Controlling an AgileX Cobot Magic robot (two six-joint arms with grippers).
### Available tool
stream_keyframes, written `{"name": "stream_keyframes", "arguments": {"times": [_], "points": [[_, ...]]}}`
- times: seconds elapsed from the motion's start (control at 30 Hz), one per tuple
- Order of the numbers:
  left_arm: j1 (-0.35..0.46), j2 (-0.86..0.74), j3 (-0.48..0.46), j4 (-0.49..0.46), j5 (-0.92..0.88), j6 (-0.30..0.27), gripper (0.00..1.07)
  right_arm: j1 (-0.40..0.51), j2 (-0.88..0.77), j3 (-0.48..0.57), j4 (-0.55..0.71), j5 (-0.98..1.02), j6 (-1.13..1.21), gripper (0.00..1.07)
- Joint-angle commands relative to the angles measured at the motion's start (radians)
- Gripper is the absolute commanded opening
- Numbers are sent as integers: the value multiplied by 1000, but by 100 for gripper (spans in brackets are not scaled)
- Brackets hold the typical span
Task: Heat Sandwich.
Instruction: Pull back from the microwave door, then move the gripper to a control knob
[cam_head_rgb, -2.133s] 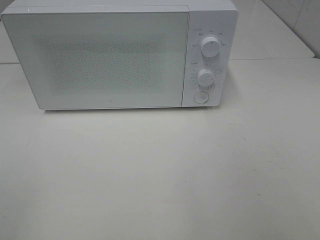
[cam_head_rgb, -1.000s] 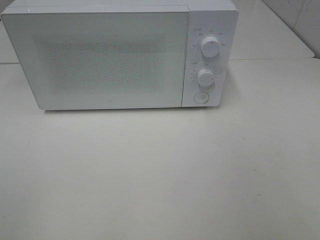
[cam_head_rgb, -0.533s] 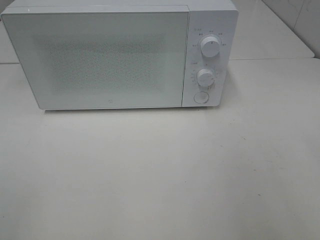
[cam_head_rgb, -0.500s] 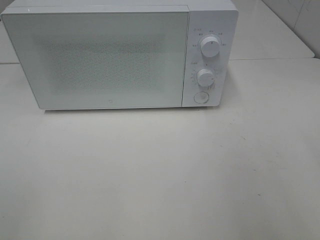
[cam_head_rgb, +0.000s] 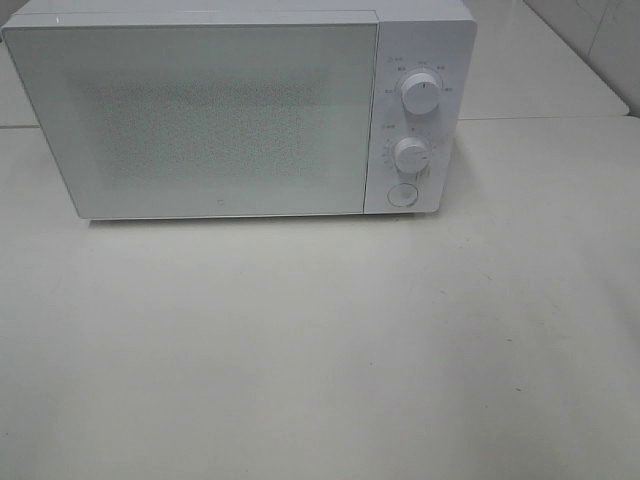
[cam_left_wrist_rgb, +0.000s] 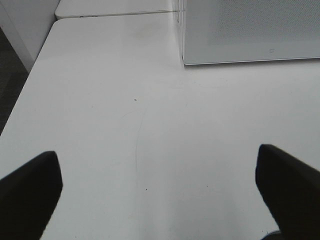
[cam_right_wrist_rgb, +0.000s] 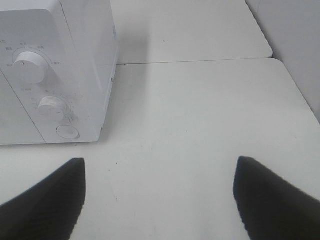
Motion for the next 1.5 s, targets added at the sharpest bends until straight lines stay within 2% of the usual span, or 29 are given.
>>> {"name": "stream_keyframes", "arguments": {"times": [0.03, 0.3, 0.47, 0.53, 0.6, 0.73, 0.8, 0.93, 1.07, 1.1, 1.13, 1.23, 1.27, 1.3, 1.4, 1.5], "points": [[3, -23, 2, -9, -8, -1, 98, -8, 73, 1, -3, -117, 8, 77], [3, -23, 2, -9, -8, -1, 98, -8, 199, 1, -4, -264, 36, 76], [3, -23, 2, -9, -8, -1, 98, -8, 291, 30, -3, -431, 37, 76], [3, -23, 2, -9, -8, -1, 98, -6, 353, 68, 27, -557, 35, 76], [3, -23, 2, -9, -8, -1, 98, -6, 368, 80, 47, -588, 32, 76], [3, -23, 2, -9, -8, -1, 98, -6, 466, 141, 160, -794, -27, 76], [3, -23, 2, -9, -8, -1, 98, 1, 476, 148, 179, -814, -40, 76], [3, -23, 2, -9, -8, -1, 98, 71, 523, 174, 275, -910, -136, 76], [3, -23, 2, -9, -8, -1, 98, 173, 577, 175, 375, -963, -229, 76], [3, -23, 2, -9, -8, -1, 98, 222, 604, 175, 429, -1001, -273, 76], [3, -23, 2, -9, -8, -1, 98, 222, 604, 175, 429, -1001, -273, 76], [3, -23, 2, -9, -8, -1, 98, 308, 640, 175, 512, -1056, -344, 76], [3, -23, 2, -9, -8, -1, 98, 359, 664, 174, 576, -1089, -380, 76], [3, -23, 2, -9, -8, -1, 98, 359, 664, 174, 576, -1089, -380, 76], [3, -23, 2, -9, -8, -1, 98, 462, 706, 174, 675, -1156, -426, 76], [3, -23, 2, -9, -8, -1, 98, 510, 725, 173, 714, -1196, -431, 76]]}}
